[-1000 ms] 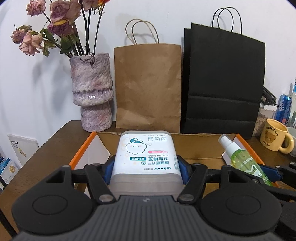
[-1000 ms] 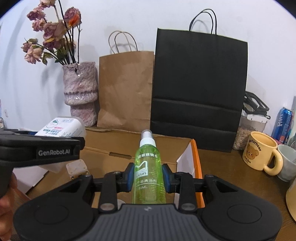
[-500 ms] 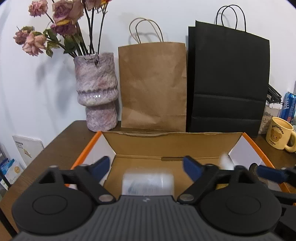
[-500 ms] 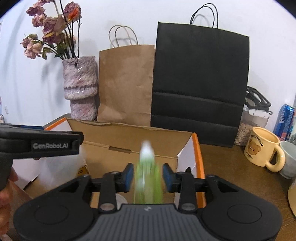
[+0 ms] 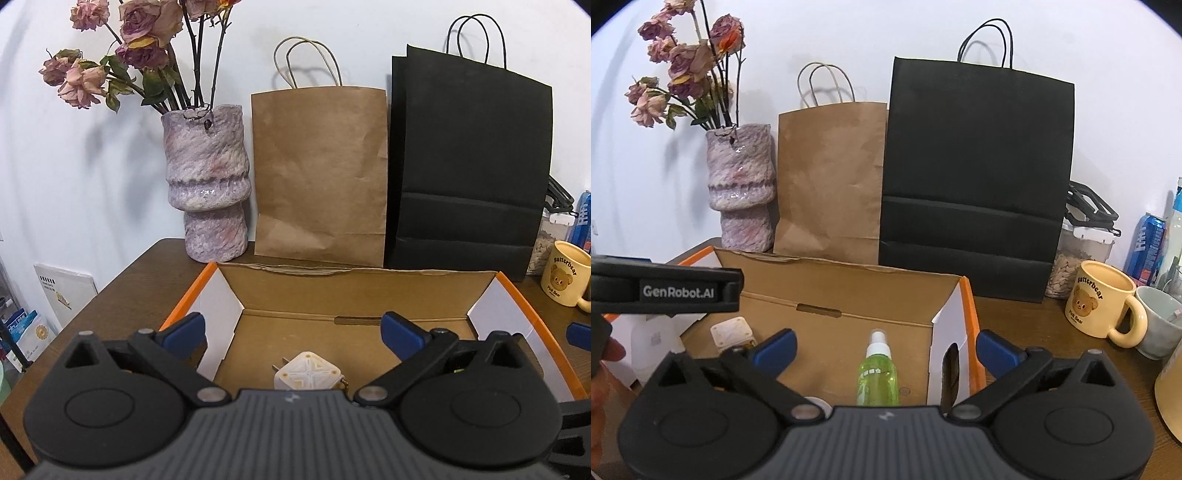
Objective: Organize rigid objects
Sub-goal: 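Open the left gripper to drop the container while the right gripper drops the spray bottle into the box, then move both grippers back from the box toward the items on the table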
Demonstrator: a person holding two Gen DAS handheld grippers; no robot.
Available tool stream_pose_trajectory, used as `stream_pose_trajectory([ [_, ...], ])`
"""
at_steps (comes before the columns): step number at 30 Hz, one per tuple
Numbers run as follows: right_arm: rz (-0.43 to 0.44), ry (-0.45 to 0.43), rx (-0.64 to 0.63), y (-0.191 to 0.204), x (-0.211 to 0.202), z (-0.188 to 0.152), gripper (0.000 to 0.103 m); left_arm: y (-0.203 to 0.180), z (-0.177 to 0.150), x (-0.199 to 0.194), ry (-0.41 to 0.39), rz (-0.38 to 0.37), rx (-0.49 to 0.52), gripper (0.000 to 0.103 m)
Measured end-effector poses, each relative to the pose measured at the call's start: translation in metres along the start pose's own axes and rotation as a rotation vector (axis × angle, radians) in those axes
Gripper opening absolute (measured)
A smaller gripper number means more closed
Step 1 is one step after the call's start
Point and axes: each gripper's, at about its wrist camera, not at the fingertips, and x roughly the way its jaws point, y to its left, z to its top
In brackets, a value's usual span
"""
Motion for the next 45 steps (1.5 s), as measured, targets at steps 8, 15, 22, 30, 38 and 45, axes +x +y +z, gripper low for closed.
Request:
stream_pose_trajectory([
  [8, 0.004, -0.004, -0.007, 0.002, -0.002, 0.001, 0.103, 0.0, 0.0, -0.002, -0.008, -0.007, 0.001, 0.103],
  [15, 0.013, -0.006, -0.008, 0.001, -0.005, 0.001, 0.103, 0.001, 0.0, -0.004, -0.01, -0.013, 0.001, 0.103],
  [22, 0.024, -0.016, -0.016, 0.002, -0.014, 0.002, 0.103, 0.003, 0.0, -0.012, -0.01, -0.019, -0.003, 0.103],
  [30, 0.028, -0.033, -0.034, 0.004, -0.031, -0.002, 0.103, 0.009, -0.006, -0.022, -0.013, -0.015, -0.009, 0.103],
  [38, 0.036, -0.047, -0.044, 0.005, -0.049, -0.009, 0.103, 0.014, -0.013, -0.035, -0.008, -0.006, -0.016, 0.103],
  [45, 0.031, -0.048, -0.052, 0.006, -0.063, -0.016, 0.103, 0.017, -0.019, -0.048, -0.006, -0.009, -0.02, 0.103],
])
